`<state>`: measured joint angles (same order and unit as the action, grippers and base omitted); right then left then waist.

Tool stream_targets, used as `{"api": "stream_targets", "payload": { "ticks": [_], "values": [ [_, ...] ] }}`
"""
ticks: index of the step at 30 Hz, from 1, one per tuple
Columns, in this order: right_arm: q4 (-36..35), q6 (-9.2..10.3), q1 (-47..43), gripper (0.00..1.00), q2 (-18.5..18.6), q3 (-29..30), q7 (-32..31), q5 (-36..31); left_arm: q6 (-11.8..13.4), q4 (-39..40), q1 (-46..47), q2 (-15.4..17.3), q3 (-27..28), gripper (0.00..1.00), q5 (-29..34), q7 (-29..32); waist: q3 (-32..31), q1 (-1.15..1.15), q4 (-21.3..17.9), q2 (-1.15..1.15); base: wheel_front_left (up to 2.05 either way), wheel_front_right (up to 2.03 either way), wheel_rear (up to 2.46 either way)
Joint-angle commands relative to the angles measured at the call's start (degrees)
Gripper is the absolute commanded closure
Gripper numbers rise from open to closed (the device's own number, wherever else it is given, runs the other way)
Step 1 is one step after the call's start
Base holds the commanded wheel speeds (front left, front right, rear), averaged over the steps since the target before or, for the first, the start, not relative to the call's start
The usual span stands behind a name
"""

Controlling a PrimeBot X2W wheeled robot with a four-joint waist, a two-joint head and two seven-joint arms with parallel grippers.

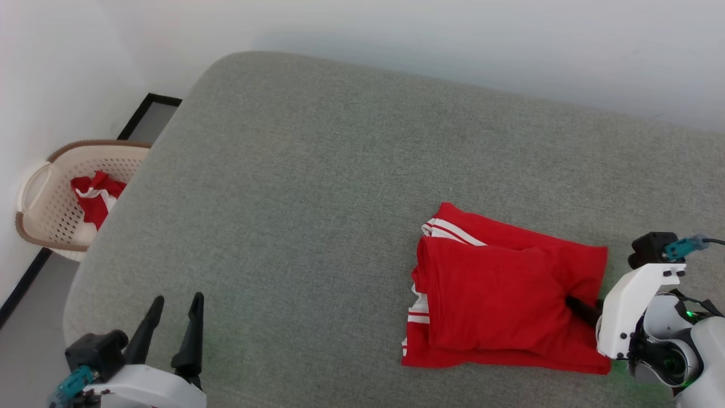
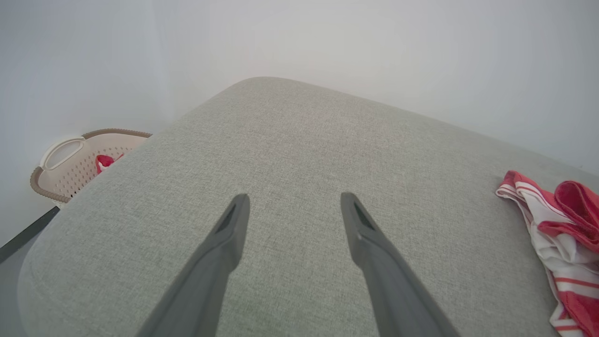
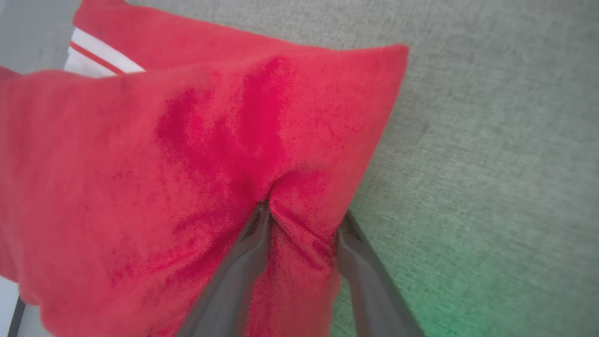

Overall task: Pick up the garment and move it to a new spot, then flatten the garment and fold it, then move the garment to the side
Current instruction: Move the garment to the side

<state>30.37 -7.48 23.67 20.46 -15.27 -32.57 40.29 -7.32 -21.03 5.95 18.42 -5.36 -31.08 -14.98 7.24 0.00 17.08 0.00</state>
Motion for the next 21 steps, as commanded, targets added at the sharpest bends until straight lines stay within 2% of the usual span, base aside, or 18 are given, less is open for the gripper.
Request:
{"api": "stream_targets", "payload": {
  "ticks": [1, 11, 21],
  "values": [
    [0.4, 0.0, -1.2, 1.0, -1.1, -0.7, -1.4, 0.6, -0.2, -0.1, 0.5, -0.1, 0.1, 0.0, 0.2, -0.2, 0.0, 0.0, 0.0, 0.0, 0.0, 0.0, 0.0],
    [-4.8, 0.04, 1.7, 1.0, 3.0, 3.6, -2.2, -2.4, -0.3, 1.7, 1.3, 0.6, -0.7, 0.0, 0.6, -0.2, 0.4, 0.0, -3.6, 0.0, 0.0, 0.0, 0.0],
    [-7.3, 0.04, 5.5, 1.0, 7.7, 6.9, -3.7, -6.0, -0.3, 3.0, 6.4, 2.2, -3.9, 0.0, 0.6, -0.1, 4.0, 0.0, -11.5, 0.0, 0.0, 0.0, 0.0]
  ]
}}
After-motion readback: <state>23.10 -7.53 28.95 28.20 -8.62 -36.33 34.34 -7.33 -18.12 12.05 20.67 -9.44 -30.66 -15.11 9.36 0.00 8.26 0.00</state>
